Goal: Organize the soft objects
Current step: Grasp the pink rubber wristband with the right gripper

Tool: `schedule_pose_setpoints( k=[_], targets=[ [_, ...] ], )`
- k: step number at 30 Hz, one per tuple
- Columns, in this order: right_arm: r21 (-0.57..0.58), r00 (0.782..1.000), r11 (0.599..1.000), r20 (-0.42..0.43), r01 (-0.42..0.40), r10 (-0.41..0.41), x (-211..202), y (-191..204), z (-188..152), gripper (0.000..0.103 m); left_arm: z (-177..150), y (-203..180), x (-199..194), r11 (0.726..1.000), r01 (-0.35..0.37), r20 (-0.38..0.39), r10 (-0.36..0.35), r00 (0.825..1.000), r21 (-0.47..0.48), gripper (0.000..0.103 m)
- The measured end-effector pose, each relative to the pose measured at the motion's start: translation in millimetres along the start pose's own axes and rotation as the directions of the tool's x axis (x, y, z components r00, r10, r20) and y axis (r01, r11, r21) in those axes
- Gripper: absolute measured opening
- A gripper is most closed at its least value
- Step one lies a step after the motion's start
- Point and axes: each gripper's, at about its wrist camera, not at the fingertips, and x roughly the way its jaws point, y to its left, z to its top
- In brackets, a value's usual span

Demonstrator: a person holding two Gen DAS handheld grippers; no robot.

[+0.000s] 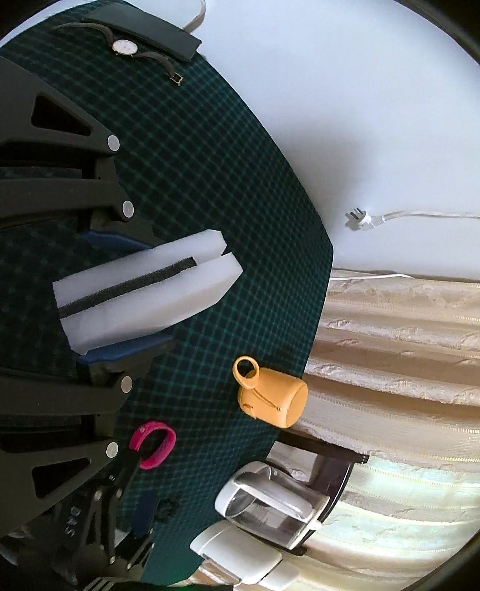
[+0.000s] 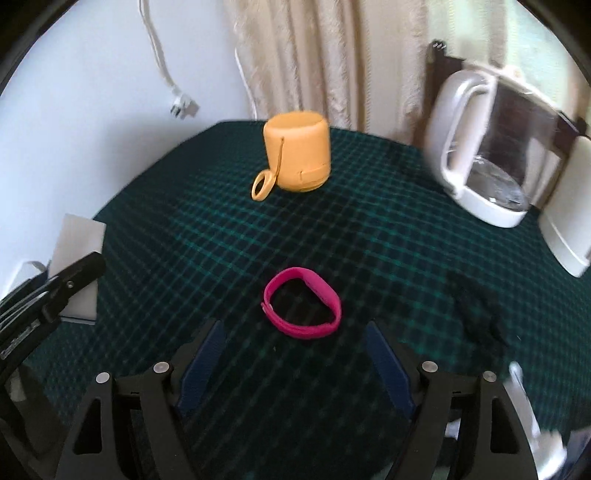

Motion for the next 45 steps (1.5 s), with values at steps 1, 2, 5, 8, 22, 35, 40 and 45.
schedule_pose_setpoints(
  k=[1, 2, 5, 8, 22, 35, 40, 45],
  targets=[
    [-0.010, 1.000, 1.000, -0.008, 0.002, -0.002, 5, 0, 2, 0.082, 0, 0, 1, 1.000, -0.002, 0.001, 0.002, 1.000, -0.002, 0.043],
    [-0.018, 1.000, 1.000, -0.013, 0.003, -0.003, 9, 0, 5, 0.082, 0, 1, 3, 1.000, -0.007, 0.004, 0.007, 1.000, -0.004, 0.043],
    [-0.044, 0.999, 0.999, -0.033, -0.003, 0.001, 19, 1, 9, 0.082, -3, 2, 10, 1.000, -0.020, 0.001, 0.020, 1.000, -0.007, 0.043],
    [-0.072, 0.999, 0.997, -0.050, 0.001, -0.005, 28, 1, 11, 0.082, -6, 3, 18, 1.000, -0.015, -0.019, 0.015, 1.000, -0.010, 0.043],
    [-0.054, 0.999, 0.998, -0.031, -0.025, 0.023, 39, 2, 10, 0.046, -11, 0, 27, 1.000, -0.008, -0.045, 0.007, 0.999, -0.019, 0.043],
    [0.094, 0.995, 0.994, 0.089, -0.056, 0.048, -19, -14, -14, 0.045, -14, 1, 27, 0.999, -0.051, -0.020, 0.051, 0.998, -0.004, 0.043],
    [0.156, 0.986, 0.985, 0.161, -0.070, 0.044, -49, -32, -25, 0.045, -13, -9, 18, 0.998, -0.058, -0.009, 0.058, 0.998, 0.029, 0.043],
    [0.194, 0.980, 0.979, 0.199, -0.064, 0.024, -68, -50, -37, 0.045, -9, -29, -6, 0.996, -0.046, 0.035, 0.044, 0.998, 0.071, 0.043]
  ],
)
